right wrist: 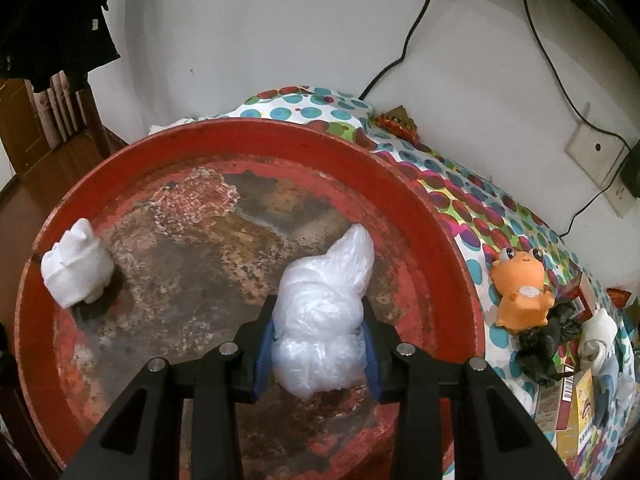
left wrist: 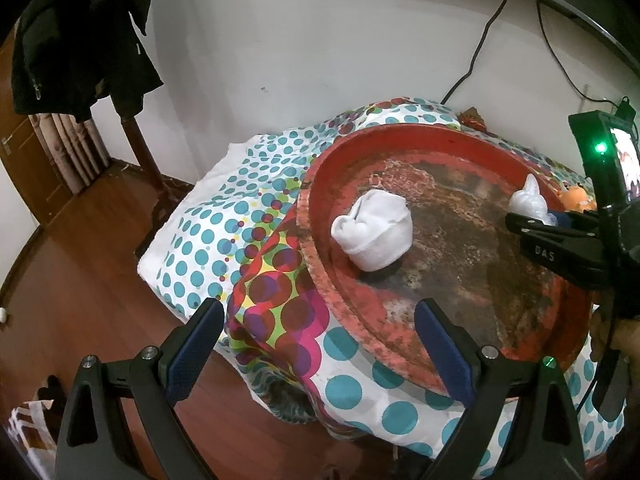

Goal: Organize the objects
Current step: 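Carry the clear plastic bag over the red tray and open the right gripper, then move the right gripper back toward the yellow medicine box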

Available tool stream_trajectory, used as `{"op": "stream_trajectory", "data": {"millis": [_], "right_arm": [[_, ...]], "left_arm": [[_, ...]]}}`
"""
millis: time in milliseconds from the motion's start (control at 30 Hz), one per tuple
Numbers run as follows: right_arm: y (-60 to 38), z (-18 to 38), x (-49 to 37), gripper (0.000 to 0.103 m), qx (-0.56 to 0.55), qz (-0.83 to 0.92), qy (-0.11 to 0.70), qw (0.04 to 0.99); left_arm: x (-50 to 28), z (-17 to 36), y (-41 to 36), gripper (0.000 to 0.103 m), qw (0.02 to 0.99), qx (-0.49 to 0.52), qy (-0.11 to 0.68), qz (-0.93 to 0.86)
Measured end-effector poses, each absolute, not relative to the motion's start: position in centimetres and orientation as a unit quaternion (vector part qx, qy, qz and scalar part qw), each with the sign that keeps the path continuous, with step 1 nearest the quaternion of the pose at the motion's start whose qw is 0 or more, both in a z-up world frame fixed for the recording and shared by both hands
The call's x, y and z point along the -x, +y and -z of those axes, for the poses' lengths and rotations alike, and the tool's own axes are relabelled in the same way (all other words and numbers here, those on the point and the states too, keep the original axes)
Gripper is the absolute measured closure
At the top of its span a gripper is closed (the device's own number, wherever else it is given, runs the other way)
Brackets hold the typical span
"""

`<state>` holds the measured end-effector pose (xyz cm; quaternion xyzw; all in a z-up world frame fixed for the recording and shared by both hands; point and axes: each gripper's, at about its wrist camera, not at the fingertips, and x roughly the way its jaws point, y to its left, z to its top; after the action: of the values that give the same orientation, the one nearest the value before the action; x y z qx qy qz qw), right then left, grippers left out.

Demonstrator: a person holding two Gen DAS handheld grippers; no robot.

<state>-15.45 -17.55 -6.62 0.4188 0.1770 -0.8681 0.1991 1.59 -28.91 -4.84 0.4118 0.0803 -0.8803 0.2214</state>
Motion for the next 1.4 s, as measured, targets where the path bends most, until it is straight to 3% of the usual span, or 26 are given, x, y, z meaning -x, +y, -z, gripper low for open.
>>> {"op": "stream_trajectory", "data": {"millis": [233,533,1400], "right_arm": [[-16.9,6.4,15.6,0.063,-0.413,0.874,0.173,0.190],[-16.2,6.0,15.4,0.047,-0.413,0.877,0.163,0.185],[-5.2,2.8,9.6,0.046,-0.385,0.900,0.119,0.167]], "left_arm": [[-1.6,5.0,-28.9,0.007,0.222,-0.414,0.078,0.880],[-1.6,5.1,-28.9,0.007,0.222,-0.415,0.072,0.880],[-1.0,5.6,-26.2,0.007,0.213,-0.419,0.031,0.882]]}}
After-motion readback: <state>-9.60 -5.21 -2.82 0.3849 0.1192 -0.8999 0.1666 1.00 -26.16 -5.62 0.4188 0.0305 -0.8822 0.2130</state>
